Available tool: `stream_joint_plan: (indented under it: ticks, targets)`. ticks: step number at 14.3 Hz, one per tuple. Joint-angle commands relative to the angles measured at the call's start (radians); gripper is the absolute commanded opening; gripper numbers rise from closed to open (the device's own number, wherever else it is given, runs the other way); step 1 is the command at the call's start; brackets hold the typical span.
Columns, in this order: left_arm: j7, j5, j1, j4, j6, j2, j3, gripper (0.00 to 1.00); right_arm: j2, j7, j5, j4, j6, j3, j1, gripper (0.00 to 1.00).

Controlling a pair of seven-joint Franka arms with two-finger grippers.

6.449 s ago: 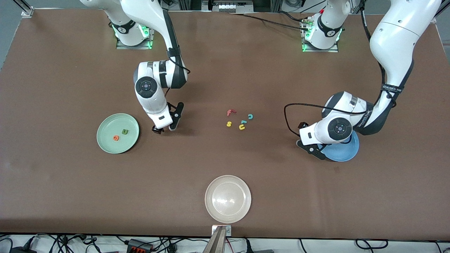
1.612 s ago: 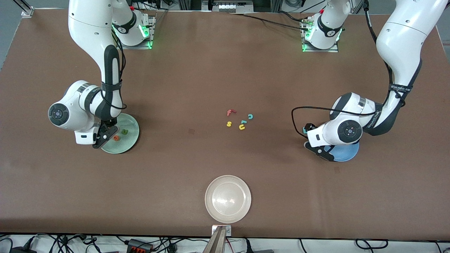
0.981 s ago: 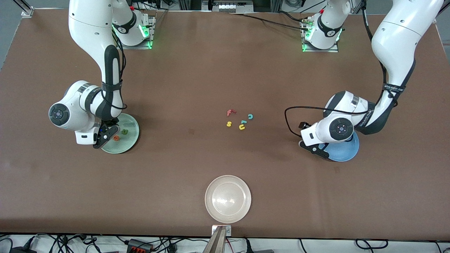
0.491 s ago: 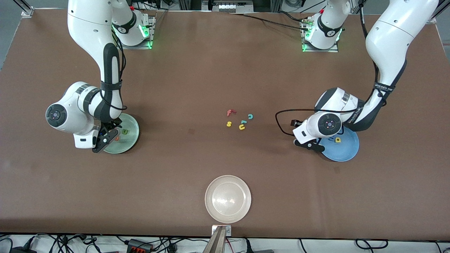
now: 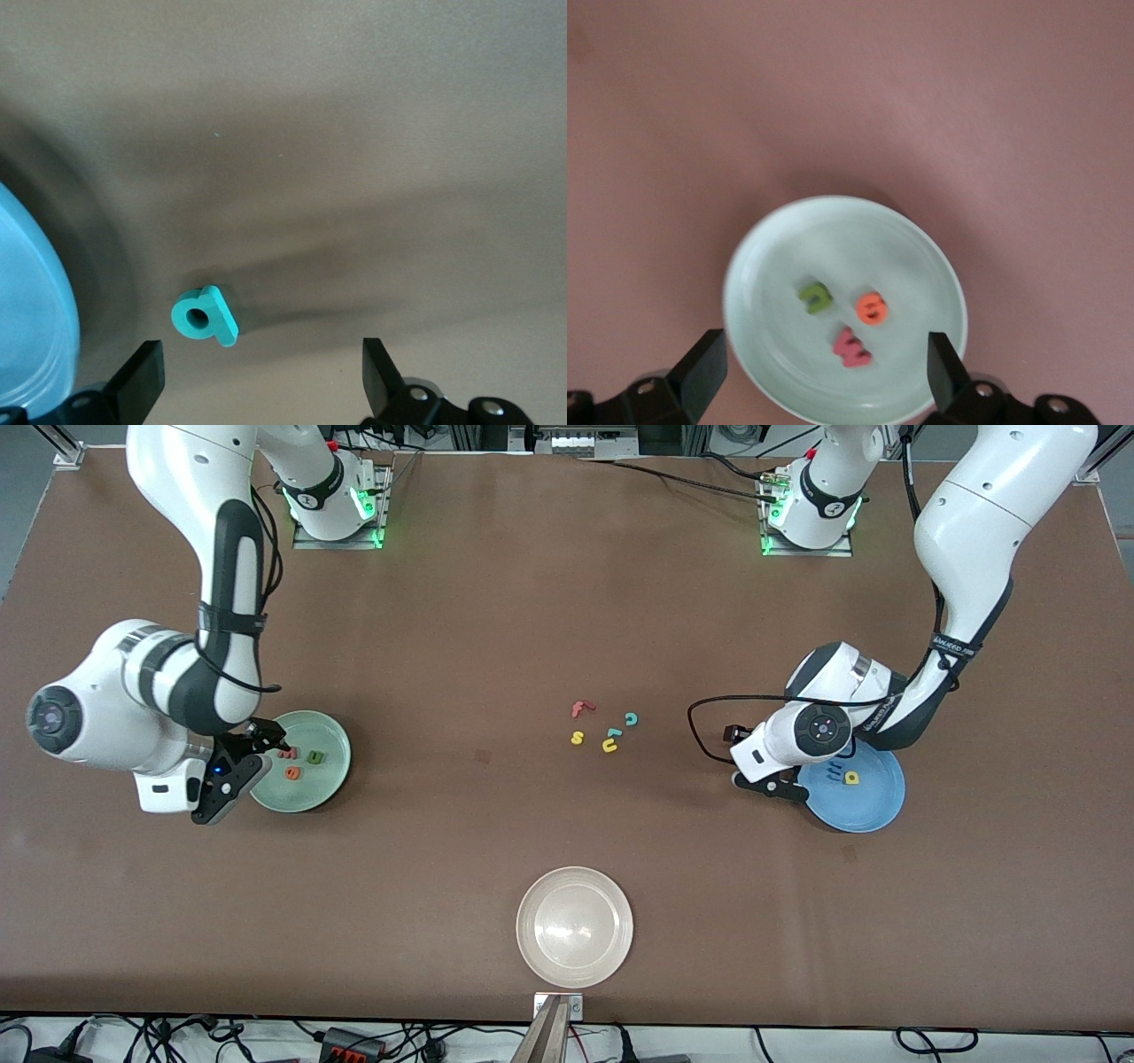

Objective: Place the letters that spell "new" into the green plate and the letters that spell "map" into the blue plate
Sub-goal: 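Withdraw the right gripper while the left gripper reaches the teal a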

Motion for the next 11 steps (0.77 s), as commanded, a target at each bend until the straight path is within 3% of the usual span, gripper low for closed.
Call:
stream_joint_plan:
  ticks: [1,4,11]
  targets:
    - [-0.019,0.047,0.011,-0.016,0.019,0.001,-0.001,0.89,0.000,-0.006,0.103,0.041,-0.135,0.004,-0.060,1.00]
    - [-0.019,0.047,0.011,-0.016,0.021,0.004,0.001,0.67,0.007,-0.001,0.103,0.042,-0.131,0.009,-0.060,1.00]
    - [-0.018,0.096,0.013,-0.011,0.033,0.001,0.016,0.66,0.007,0.008,0.108,0.045,-0.129,0.010,-0.053,1.00]
